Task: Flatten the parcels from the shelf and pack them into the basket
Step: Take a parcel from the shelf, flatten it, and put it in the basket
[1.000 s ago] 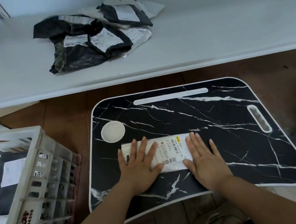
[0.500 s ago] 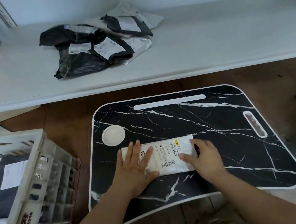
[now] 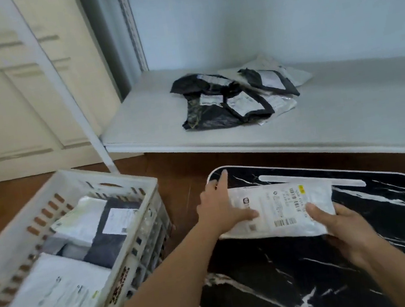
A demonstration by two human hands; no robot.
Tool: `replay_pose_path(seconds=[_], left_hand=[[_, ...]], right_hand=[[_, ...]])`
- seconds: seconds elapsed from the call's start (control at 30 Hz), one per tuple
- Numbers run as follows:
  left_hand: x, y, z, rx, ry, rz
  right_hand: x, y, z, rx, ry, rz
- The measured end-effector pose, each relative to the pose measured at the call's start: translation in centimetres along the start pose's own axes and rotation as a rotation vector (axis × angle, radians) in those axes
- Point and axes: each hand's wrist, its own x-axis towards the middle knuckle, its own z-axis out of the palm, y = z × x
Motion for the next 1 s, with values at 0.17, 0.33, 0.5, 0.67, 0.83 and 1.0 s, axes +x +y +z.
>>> replay_pose_path(seconds=[0.17,0.33,0.5,0.67,0.83,1.0], left_hand=[[-1.3,-3.4,-8.2,-0.244,-0.102,-0.066],[-2.6,-9.5,-15.7,-0.311,-0.048,-0.127],[-4.2,-20.0,-20.6,-0.501,0.321,-0.421],[-5.9,-31.1,-20.2,-0.265,0.424,-0.856],[-4.2,-37.2,-17.2,-0.36,0.53,-1.0],[-0.7,-37.5,-13.9,-0.043,0.419,-1.022]], right_hand=[[-0.4,-4.0,6.6,-0.142,-0.178,-0.143],[0.7,-5.6,15.6,-0.152,-0.202,-0.232],[1.6,-4.9,24.8,-0.33,-0.269,-0.3],[2.6,-0.9,31.2,-0.862,-0.362,-0.483],[2.9,2.2,36.3,-1.274,-0.457,-0.706],[4.2,4.4,39.1,-1.47,-0.535,-0.791]])
